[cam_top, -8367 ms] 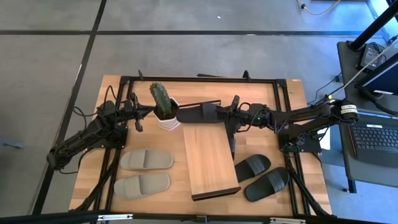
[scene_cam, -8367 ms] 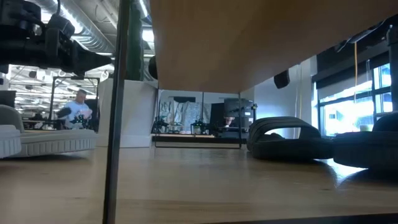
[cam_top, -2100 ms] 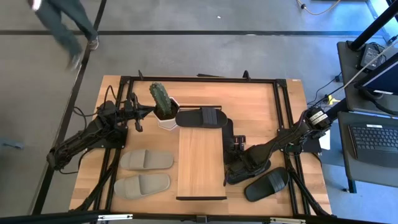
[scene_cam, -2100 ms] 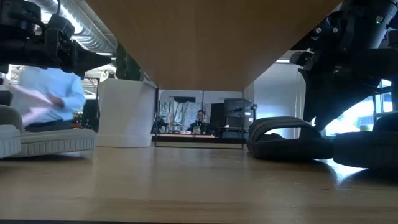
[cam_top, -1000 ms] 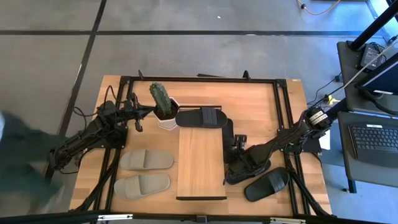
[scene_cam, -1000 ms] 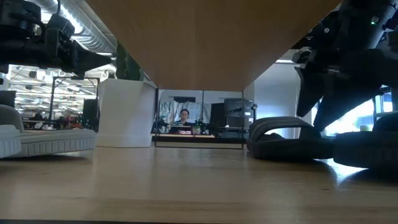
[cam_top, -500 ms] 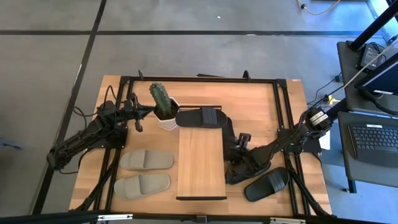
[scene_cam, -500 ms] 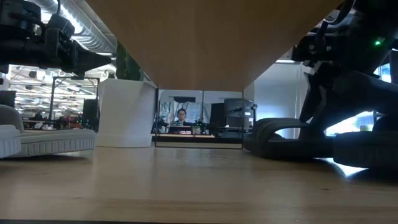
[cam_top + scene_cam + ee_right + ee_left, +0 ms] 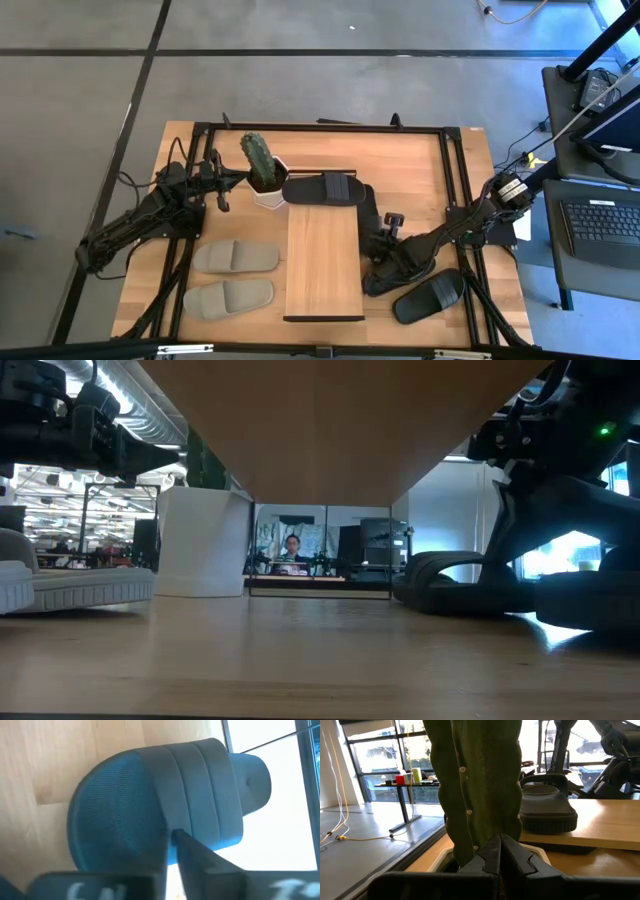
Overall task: Pick and place slides into the shelf
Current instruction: Put the black slide on the shelf
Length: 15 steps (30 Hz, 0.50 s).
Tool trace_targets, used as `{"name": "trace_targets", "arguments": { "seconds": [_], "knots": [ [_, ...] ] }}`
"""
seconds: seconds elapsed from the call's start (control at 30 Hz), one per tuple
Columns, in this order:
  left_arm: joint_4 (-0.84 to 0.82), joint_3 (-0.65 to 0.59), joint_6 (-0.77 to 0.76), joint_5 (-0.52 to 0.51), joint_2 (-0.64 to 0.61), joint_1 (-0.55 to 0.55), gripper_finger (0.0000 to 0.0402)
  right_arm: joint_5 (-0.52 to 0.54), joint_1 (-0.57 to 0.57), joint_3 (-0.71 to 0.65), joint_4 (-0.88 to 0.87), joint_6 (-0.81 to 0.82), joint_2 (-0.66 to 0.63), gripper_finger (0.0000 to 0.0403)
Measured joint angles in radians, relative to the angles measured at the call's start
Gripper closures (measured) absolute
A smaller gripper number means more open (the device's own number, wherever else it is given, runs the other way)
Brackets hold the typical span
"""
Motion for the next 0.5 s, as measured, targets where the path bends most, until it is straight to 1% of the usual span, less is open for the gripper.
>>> {"name": "trace_targets", "arguments": {
  "seconds": [0.03,0.1,0.17,0.27,0.5],
  "knots": [
    [0.000,0.000,0.000,0.000,0.000,0.000,0.0401,0.000,0.000,0.000,-0.001,0.000,0.000,0.0390],
    [0.000,0.000,0.000,0.000,0.000,0.000,0.0401,-0.002,0.000,0.000,-0.003,0.005,0.000,0.0392],
    [0.000,0.000,0.000,0.000,0.000,0.000,0.0401,-0.011,0.000,0.010,-0.040,0.028,0.000,0.0395],
    [0.000,0.000,-0.001,0.000,0.000,0.000,0.0401,-0.032,0.009,0.041,-0.172,0.080,0.000,0.0398],
    [0.000,0.000,-0.001,0.000,0.000,0.000,0.0401,-0.048,0.057,0.161,-0.559,0.253,0.001,0.0401]
  ]
}}
